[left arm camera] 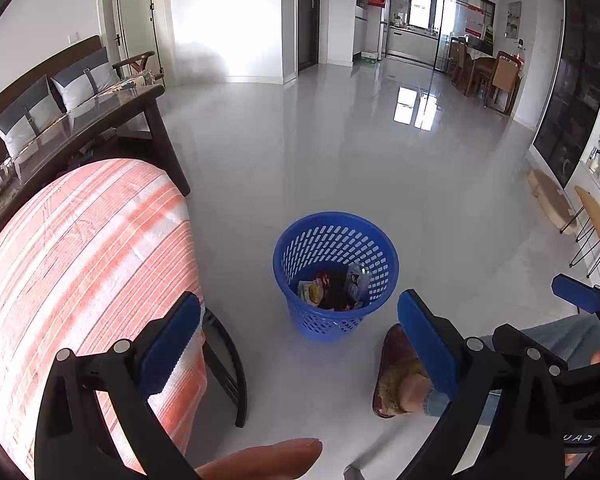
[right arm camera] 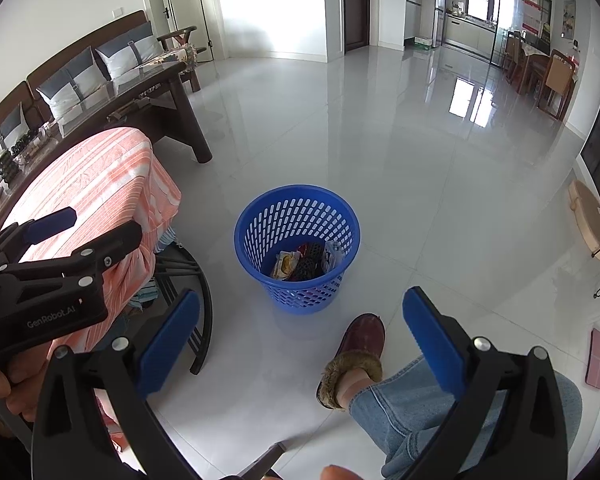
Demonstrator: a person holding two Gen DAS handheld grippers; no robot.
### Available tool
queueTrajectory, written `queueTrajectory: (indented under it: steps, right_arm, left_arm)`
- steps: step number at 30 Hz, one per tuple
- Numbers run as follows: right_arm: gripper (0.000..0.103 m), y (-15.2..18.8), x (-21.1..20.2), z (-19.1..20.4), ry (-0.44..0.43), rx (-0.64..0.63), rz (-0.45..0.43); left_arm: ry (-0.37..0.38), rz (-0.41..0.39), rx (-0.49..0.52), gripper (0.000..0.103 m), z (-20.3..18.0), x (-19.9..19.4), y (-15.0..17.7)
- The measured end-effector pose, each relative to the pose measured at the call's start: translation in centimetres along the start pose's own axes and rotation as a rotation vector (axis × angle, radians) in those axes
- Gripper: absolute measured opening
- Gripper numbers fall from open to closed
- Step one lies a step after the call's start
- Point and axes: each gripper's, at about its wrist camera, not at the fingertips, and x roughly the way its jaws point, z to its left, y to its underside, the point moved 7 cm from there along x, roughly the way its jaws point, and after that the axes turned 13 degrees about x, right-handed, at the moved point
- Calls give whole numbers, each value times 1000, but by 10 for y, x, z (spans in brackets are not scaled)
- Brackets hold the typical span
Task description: Collect trash
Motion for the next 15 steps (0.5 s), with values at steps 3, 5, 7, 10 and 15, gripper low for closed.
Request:
queueTrajectory:
  steps: [3,5,7,10,15]
  right_arm:
    - [98,0,0,0,1,-1,0]
    - [98,0,0,0,0,0,0]
    - [98,0,0,0,0,-1,0]
    - [98,0,0,0,2,-1,0]
    - [98,-1,1,-1,6,5,1]
  left_arm:
    - [-4,1,0,98,0,0,0]
    - [-6,1,1,98,1,0,0]
    - [-7,3,1,98,1,0,0]
    - [-7,3,2,98,1,0,0]
    - [-6,7,9,98,1,1,0]
